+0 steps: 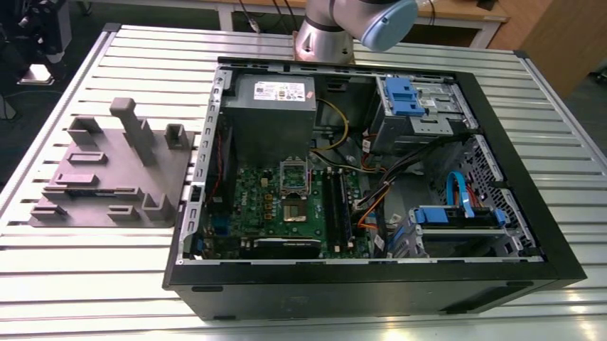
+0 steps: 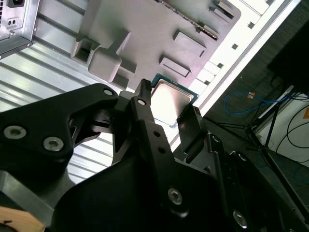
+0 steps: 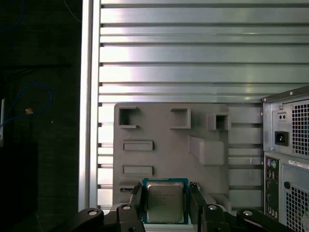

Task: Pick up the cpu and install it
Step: 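Pick up the cpu and move it towards the insertion slot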

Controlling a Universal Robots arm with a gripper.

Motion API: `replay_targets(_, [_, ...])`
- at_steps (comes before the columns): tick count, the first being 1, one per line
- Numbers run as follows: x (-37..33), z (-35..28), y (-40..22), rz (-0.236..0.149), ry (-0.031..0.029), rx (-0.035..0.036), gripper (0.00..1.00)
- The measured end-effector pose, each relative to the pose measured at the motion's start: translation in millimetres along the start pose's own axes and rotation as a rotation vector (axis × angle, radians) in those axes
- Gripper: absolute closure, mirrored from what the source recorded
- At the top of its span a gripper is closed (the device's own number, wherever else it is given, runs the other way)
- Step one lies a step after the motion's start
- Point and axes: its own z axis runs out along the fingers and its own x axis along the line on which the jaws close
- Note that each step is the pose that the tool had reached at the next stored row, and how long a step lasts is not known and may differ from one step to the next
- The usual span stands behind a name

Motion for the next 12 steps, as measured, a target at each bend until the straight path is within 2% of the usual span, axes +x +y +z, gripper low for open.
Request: replay_targets(12, [-0.1, -0.3, -5.7, 0.000, 0.0000, 0.0000, 0.53])
